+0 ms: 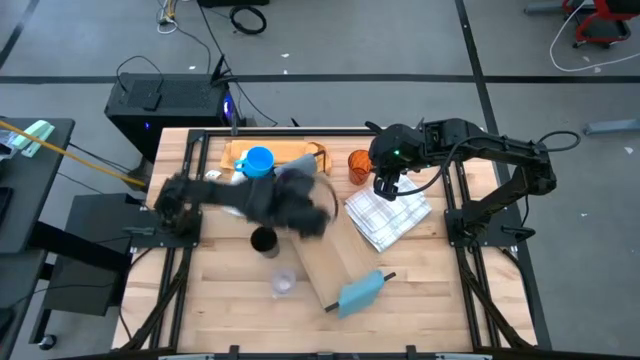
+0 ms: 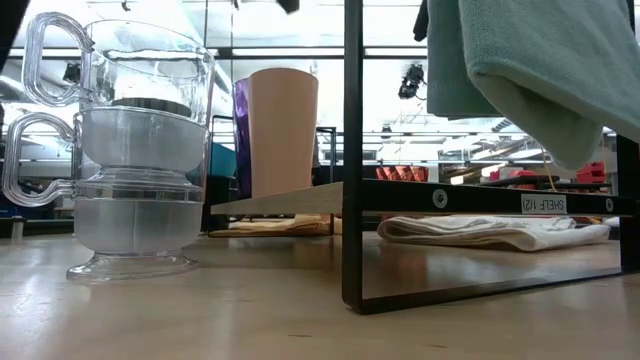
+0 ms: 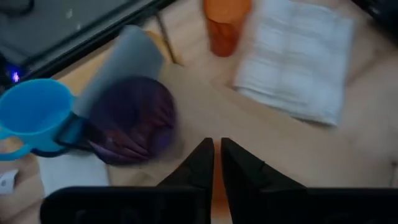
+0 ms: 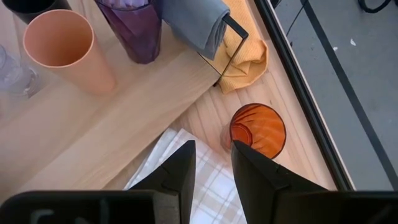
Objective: Stack small to large cups/mugs on shelf
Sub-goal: Put the light blue mug on the shelf
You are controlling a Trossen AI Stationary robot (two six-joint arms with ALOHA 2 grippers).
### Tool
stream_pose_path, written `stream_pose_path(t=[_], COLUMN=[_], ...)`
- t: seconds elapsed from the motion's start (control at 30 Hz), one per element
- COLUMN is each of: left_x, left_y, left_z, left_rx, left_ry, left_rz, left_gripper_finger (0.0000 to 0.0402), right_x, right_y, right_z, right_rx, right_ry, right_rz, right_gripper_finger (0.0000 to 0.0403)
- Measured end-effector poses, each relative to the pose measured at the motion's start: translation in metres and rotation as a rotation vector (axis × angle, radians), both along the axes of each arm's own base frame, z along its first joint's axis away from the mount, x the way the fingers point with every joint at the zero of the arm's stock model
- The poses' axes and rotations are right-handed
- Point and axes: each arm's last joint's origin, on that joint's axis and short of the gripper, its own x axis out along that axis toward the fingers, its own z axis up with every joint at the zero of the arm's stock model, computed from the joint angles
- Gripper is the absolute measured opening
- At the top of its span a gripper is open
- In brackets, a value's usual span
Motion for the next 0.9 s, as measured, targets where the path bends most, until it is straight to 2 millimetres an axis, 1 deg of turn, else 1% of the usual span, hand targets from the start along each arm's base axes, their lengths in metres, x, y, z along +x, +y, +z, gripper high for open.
stream_pose_path(t=[0.13,0.27,0.33,0.43,0.53,0.67,0.9], left_x=[-0.007,-0.026,-0.036,-0.051,-0.064,-0.076,-0.089], left_y=[0.049,0.098,0.123,0.159,0.189,0.214,0.237], left_z=[0.014,0.034,0.04,0.046,0.048,0.047,0.047], left_rx=[-0.025,-0.03,-0.032,-0.11,-0.211,-0.237,-0.216], left_ry=[0.01,-0.016,-0.019,-0.022,-0.032,-0.012,0.05], left_rz=[0.047,0.128,0.175,0.207,0.213,0.195,0.097], left_gripper_finger=[0.0039,0.0052,0.006,0.0073,0.0085,0.0104,0.0137], right_x=[-0.003,-0.005,-0.005,-0.005,-0.005,-0.005,-0.005], right_y=[0.0,0.0,0.0,0.0,0.0,0.0,0.0], right_z=[-0.002,-0.003,-0.003,-0.003,-0.003,-0.003,-0.003], right_rx=[0.001,0.003,0.004,0.005,0.005,0.003,-0.01], right_ry=[0.033,0.058,0.058,0.058,0.058,0.061,0.068], right_rz=[-0.001,-0.005,-0.005,-0.008,-0.008,-0.004,0.019], right_gripper_finger=[0.011,0.011,0.011,0.011,0.011,0.011,0.011])
